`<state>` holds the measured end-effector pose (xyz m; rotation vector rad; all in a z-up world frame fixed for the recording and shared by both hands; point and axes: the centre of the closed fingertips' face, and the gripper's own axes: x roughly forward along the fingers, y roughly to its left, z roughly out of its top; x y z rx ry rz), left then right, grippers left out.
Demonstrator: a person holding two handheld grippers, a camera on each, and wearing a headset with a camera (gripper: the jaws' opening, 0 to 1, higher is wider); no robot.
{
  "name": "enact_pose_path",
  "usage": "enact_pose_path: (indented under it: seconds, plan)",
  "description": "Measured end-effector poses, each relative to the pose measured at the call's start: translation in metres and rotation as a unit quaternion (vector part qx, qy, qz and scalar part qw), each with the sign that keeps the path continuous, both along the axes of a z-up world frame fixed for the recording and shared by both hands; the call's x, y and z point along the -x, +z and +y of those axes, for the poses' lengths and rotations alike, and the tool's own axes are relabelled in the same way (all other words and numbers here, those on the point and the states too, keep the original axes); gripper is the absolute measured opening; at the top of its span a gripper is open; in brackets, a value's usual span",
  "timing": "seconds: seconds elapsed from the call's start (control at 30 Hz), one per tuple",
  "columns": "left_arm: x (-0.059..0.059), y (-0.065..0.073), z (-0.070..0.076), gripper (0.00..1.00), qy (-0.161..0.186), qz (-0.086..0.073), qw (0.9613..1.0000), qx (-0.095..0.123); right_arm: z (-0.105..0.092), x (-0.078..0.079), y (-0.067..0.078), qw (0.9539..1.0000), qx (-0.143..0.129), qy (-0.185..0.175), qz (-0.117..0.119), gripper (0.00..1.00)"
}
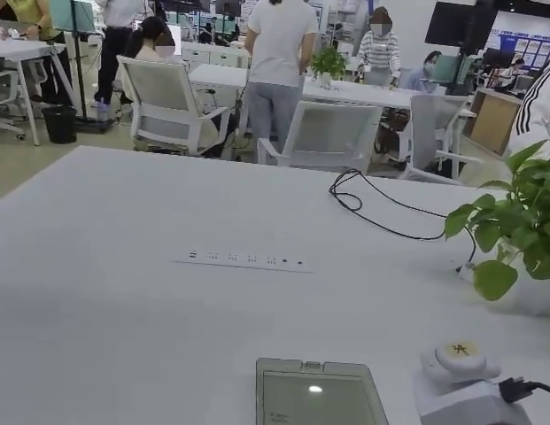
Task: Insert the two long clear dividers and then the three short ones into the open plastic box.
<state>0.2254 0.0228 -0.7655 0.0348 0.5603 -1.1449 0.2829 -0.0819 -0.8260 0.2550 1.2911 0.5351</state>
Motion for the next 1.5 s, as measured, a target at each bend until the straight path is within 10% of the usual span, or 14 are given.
enact_pose_path:
  seconds: [0.8, 1.23, 1.5]
  plan:
    - [0.004, 0.009, 0.002, 0.98, 0.024, -0.007, 0.9996, -0.015, 0.000, -0.003, 0.035, 0.9927, -0.077, 0.026, -0.089, 0.28]
    - [0.006, 0.019, 0.001, 0.98, 0.044, -0.014, 0.9986, -0.025, -0.002, -0.001, 0.068, 0.9751, -0.127, 0.070, -0.168, 0.45]
    - [0.004, 0.024, 0.003, 0.98, 0.063, -0.018, 0.9975, -0.025, -0.005, 0.008, 0.083, 0.9561, -0.143, 0.131, -0.220, 0.58]
